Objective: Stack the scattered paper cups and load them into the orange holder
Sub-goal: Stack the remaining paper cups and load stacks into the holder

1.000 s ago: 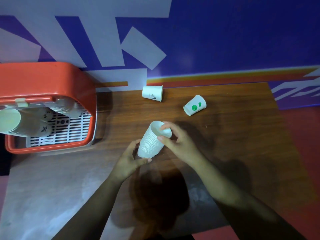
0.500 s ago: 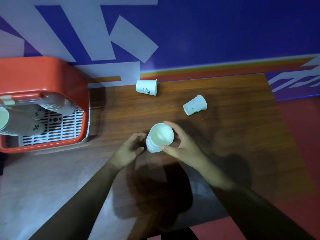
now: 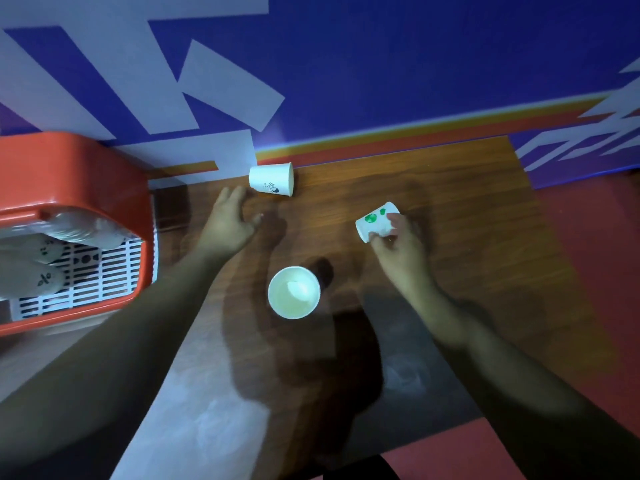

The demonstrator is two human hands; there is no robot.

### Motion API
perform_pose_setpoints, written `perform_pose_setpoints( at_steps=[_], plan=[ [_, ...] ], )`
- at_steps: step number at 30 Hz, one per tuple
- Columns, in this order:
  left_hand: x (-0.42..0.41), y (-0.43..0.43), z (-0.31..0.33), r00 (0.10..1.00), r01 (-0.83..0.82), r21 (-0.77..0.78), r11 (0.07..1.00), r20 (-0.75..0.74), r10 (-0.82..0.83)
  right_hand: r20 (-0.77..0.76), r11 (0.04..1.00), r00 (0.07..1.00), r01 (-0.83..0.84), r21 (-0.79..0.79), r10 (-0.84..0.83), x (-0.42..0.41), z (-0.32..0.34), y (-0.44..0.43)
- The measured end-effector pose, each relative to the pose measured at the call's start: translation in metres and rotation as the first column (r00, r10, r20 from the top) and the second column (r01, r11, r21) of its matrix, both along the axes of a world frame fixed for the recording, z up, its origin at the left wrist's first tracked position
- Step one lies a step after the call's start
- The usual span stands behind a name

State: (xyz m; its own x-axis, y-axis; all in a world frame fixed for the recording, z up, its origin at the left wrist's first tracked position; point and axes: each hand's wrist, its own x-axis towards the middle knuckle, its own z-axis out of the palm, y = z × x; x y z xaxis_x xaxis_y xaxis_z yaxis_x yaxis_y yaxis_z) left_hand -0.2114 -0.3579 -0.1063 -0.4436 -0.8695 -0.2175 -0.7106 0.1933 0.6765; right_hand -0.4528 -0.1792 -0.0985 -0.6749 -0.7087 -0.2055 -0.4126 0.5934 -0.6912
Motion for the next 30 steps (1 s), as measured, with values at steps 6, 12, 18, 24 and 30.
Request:
perform_pose_setpoints(
  at_steps=[6, 12, 18, 24, 30],
  plan=[
    [-0.046, -0.033, -0.006, 0.964, 0.224, -0.130, 0.966, 0.173, -0.201, -0.091, 0.958, 0.989, 0.139, 0.251, -0.120, -0.045, -0.035, -0.031],
    [-0.062, -0.061, -0.032, 0.925, 0.262, -0.056, 0.963, 0.298, -0.234, -0.093, 0.953, 0.995, 0.056, 0.297, -0.029, -0.054, -0.053, -0.045],
    [-0.058, -0.056, -0.042, 0.890, 0.244, -0.030, 0.969, 0.405, -0.212, 0.076, 0.981, 0.997, 0.019, 0.194, -0.034, -0.043, -0.054, -0.039],
    [-0.030, -0.024, -0.021, 0.994, 0.023, 0.109, 0.994, 0.102, -0.035, 0.306, 0.989, 0.945, 0.138, -0.054, -0.115, -0.020, -0.015, -0.037],
    [0.009, 0.031, 0.050, 0.936, -0.148, 0.161, 0.976, -0.295, 0.191, 0.524, 0.939, 0.851, 0.210, -0.274, -0.037, 0.005, 0.056, -0.036]
  ],
)
